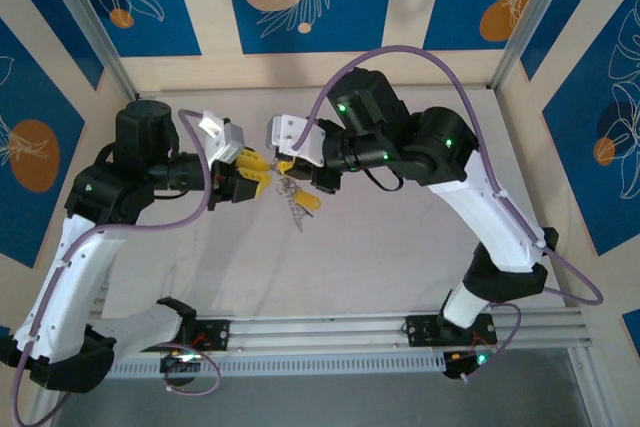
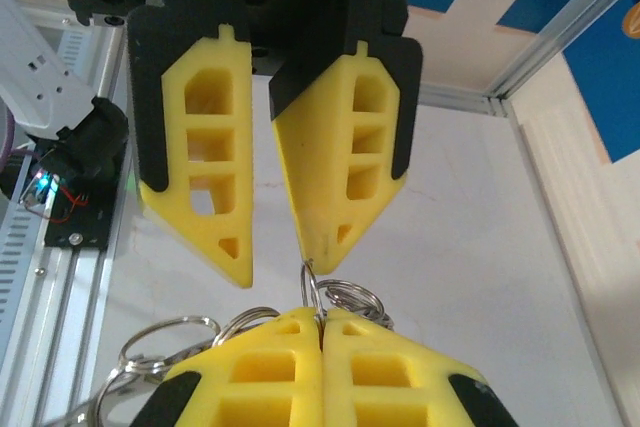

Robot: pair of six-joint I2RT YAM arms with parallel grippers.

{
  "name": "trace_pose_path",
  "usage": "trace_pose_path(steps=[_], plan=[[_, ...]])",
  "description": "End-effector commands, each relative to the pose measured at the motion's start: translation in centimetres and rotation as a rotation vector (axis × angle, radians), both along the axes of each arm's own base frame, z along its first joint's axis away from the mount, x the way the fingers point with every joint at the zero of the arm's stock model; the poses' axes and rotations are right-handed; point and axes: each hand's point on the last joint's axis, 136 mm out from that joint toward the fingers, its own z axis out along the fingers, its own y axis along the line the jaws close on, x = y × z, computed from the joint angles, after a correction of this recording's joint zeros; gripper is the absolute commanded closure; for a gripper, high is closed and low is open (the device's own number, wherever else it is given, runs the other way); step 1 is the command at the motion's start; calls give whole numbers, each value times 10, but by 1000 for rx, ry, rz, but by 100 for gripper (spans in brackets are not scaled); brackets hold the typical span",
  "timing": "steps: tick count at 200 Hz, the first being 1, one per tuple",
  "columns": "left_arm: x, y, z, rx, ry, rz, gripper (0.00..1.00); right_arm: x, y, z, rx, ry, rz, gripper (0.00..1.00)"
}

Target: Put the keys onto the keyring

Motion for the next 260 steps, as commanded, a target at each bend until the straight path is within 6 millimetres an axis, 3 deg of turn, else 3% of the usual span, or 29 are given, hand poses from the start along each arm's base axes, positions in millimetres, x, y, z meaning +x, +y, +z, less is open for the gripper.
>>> trace_pose_path(steps=[1, 103, 137, 205, 243, 260], plan=[[-12, -5, 17, -45, -60, -65, 72, -8, -2, -2, -21, 18, 41, 100], [-6, -10, 10, -21, -68, -73, 78, -7, 1, -2, -14, 39, 42, 100], [-6, -12, 6, -7, -63, -74, 97, -8, 1, -1, -12, 41, 46, 100], [-2, -12, -10, 54, -62, -48, 100, -15, -1, 10, 36, 23, 66, 100], [0, -13, -6, 37, -88, -27, 100, -16, 0, 10, 52, 8, 69, 100], [-1, -14, 4, -11, -104, -27, 100, -21, 0, 6, 65, 45, 77, 87]])
